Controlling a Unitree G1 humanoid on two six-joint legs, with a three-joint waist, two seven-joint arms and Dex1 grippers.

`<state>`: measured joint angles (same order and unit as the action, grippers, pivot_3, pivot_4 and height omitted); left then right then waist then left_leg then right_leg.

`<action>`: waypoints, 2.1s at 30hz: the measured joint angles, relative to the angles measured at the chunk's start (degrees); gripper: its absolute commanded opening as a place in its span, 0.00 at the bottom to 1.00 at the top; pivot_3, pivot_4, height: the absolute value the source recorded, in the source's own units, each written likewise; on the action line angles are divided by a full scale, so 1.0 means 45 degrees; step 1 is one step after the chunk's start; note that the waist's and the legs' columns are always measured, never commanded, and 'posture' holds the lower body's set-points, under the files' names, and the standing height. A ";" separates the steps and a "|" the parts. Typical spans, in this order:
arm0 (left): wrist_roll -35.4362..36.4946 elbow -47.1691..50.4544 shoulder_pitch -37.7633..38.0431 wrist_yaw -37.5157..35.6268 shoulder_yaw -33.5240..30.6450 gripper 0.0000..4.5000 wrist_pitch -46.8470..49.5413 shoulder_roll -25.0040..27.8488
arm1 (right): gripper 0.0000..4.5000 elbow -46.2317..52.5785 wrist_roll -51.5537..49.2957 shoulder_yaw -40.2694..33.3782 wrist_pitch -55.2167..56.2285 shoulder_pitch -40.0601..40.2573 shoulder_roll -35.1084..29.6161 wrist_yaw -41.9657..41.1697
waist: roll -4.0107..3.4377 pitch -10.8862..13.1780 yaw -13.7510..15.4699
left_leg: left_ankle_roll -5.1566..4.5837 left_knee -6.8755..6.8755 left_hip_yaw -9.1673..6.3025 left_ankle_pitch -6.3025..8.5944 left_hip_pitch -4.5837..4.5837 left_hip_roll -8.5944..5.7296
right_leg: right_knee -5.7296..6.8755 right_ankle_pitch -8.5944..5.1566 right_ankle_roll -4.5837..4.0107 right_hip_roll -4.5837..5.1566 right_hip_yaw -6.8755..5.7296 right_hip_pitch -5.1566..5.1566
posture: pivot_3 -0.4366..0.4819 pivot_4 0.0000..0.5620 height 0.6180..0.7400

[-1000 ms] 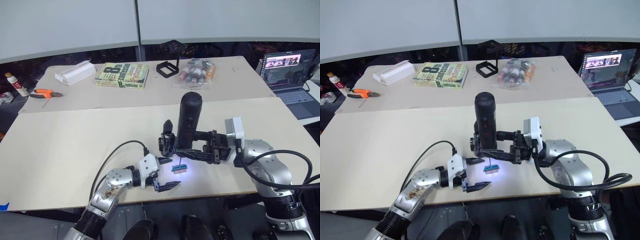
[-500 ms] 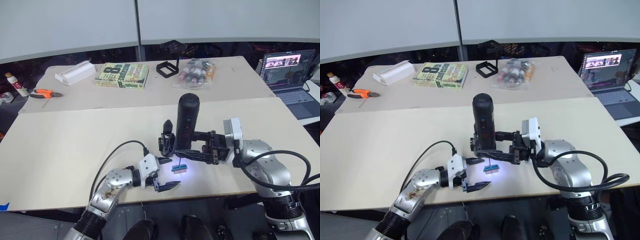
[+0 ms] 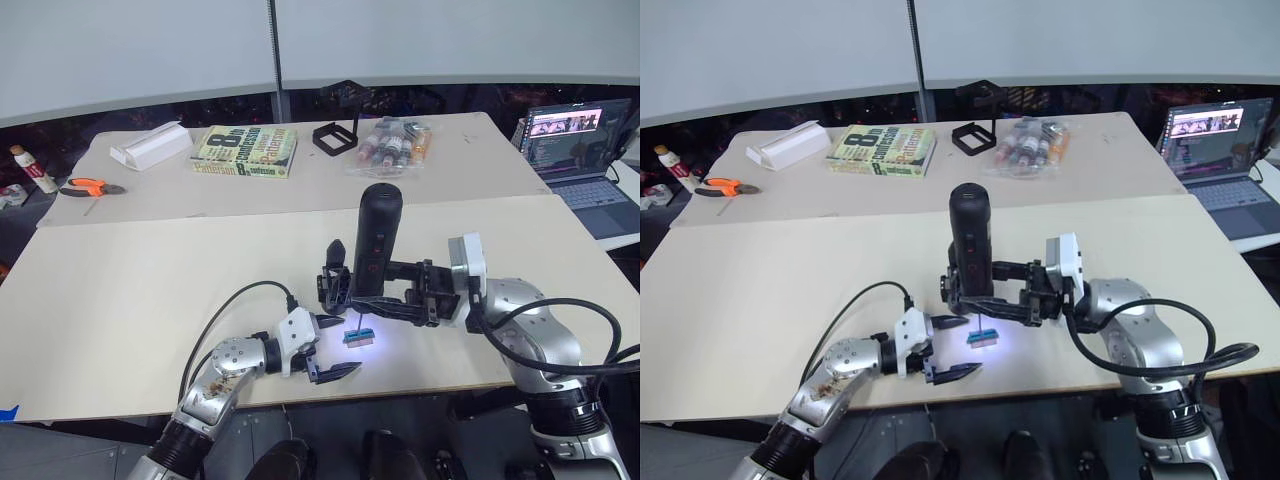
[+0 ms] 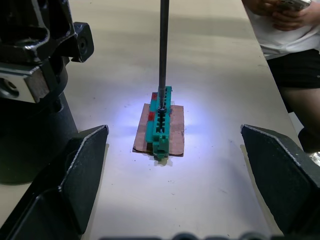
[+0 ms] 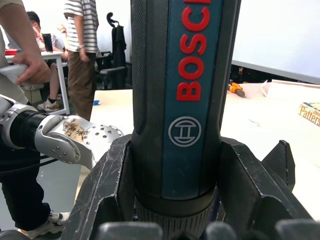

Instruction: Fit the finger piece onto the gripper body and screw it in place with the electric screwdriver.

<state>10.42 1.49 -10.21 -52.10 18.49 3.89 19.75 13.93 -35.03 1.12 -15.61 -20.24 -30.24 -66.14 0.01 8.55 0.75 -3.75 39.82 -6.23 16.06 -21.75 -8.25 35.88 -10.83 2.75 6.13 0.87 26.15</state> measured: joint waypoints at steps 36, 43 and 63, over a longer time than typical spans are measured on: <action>-0.0022 -0.0012 0.0000 -0.0007 0.0000 0.99 0.0000 -0.0008 | 0.43 0.0049 0.0219 0.0137 -0.0156 -0.0004 -0.0091 0.0079 | 0.0002 -0.0002 0.0001 | 0.0000 0.0000 0.0000 0.0000 0.0016 0.0001 | 0.0001 0.0000 0.0000 0.0001 0.0001 -0.0013 | 0.48 0.27 1.00; -0.0017 -0.0021 -0.0001 -0.0017 0.0000 0.99 -0.0001 -0.0009 | 0.43 0.0052 0.0286 0.0160 0.0027 -0.0006 -0.0090 0.0119 | 0.0002 -0.0002 0.0002 | 0.0000 0.0000 0.0001 0.0000 0.0025 0.0000 | 0.0001 0.0000 0.0000 -0.0001 0.0001 -0.0020 | 0.48 0.27 1.00; 0.0014 -0.0271 -0.0093 -0.0145 -0.0293 0.99 -0.0269 0.0101 | 0.43 0.0095 -0.0700 -0.0604 -0.0566 -0.0827 -0.0340 0.0096 | 0.0003 -0.0002 -0.0006 | 0.0001 0.0000 0.0001 -0.0001 0.0009 0.0000 | 0.0003 0.0000 -0.0001 0.0005 0.0004 -0.0004 | 0.48 0.27 1.00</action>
<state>10.48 0.27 -10.63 -52.75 17.17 2.68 20.21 14.36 -38.18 -1.60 -18.16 -23.97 -31.77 -65.70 0.02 8.54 0.73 -3.75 39.82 -6.22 16.05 -21.71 -8.25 35.89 -10.83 2.74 6.15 0.88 26.13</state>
